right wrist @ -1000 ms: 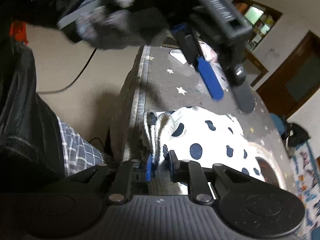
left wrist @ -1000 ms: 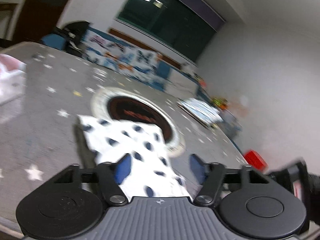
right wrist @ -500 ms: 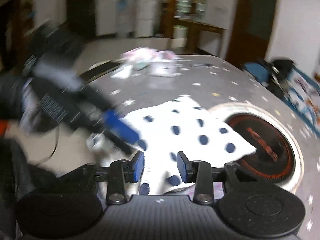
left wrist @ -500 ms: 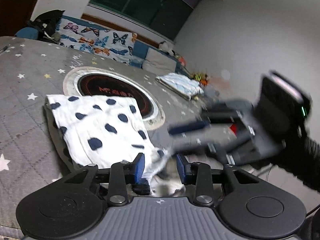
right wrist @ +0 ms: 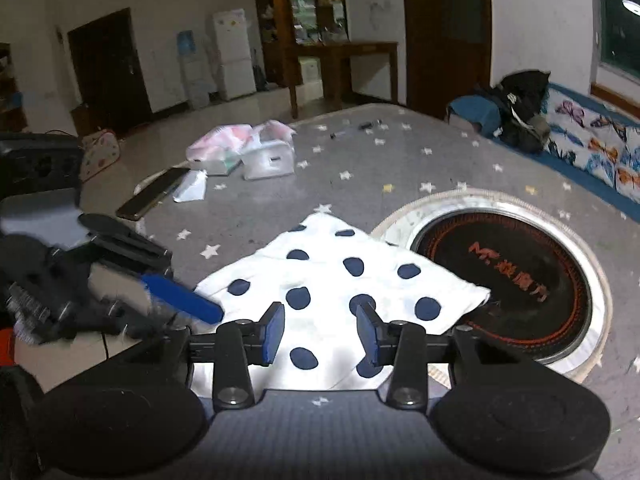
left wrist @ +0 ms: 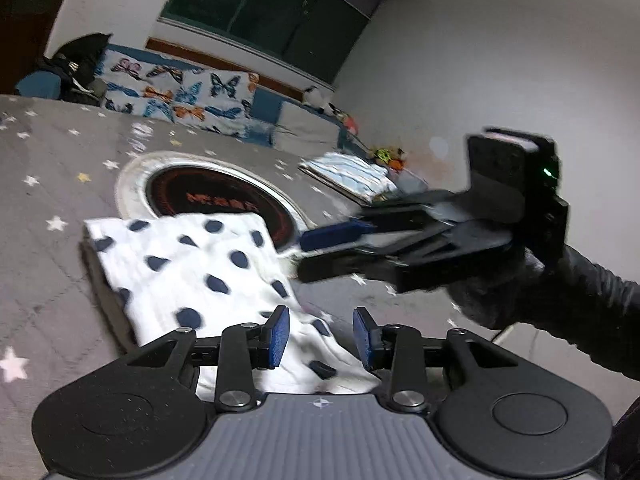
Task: Fold clothes
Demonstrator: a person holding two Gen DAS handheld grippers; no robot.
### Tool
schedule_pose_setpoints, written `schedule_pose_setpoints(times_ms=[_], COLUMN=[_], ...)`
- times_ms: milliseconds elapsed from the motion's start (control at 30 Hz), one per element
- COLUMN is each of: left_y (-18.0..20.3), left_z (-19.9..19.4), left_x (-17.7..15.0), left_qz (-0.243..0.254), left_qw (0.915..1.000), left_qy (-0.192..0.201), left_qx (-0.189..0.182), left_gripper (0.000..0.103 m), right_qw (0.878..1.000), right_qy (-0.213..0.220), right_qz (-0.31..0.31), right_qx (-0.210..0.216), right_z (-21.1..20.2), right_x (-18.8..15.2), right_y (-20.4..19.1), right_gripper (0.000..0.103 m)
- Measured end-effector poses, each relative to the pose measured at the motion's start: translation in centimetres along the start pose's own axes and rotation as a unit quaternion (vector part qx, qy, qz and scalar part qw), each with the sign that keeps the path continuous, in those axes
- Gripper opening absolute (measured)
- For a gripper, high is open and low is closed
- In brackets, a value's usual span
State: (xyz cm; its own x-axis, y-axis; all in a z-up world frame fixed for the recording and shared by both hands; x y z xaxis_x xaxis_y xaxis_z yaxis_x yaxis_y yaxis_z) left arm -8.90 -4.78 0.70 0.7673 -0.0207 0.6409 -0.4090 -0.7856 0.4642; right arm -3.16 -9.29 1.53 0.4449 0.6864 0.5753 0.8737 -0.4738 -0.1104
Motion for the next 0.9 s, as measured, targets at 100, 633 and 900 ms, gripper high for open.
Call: schedule_pose_setpoints(times_ms=[100,633,900], left_y=[0.0,-0.8,-1.0], left_z=[1.2,3.5,3.6], left_x=[-0.6,-2.6,-2.6], left_qz=[-0.006,-0.024,-0.031], left_qw=[0.9998,0.9977,0.9975], left_qy=[-0.019,-0.051,-0.047], left_qx=[-0.01,-0.038,-0.043], left_gripper=[0.037,0.039,0.042], right_qw=[1.0,0.995,0.994], right_qy=[-0.009,-0.043,-0.04], right_qz=[0.018,0.089,0.066], right_qx=[0.008,-0.026,-0.081], right_z=[1.6,8.7,11.1], right_x=[0.6,2.3,4.4], right_y=[0.2,4.4,6.3], right_gripper=[0.04,0.04,0.045])
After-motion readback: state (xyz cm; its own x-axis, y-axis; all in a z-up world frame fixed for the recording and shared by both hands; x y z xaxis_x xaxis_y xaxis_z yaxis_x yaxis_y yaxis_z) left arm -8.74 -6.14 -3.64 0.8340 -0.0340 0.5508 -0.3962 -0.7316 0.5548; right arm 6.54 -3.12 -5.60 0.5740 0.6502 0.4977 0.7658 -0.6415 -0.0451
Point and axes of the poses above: each gripper's, at about its wrist camera, not at the fingertips, and z roughly the way its jaws point, y to its right, x to its top, the point moved 8 cm from there along z, roughly the way its jaws point, and after that the axes turned 13 degrees about -y, right-handed, at the moved point
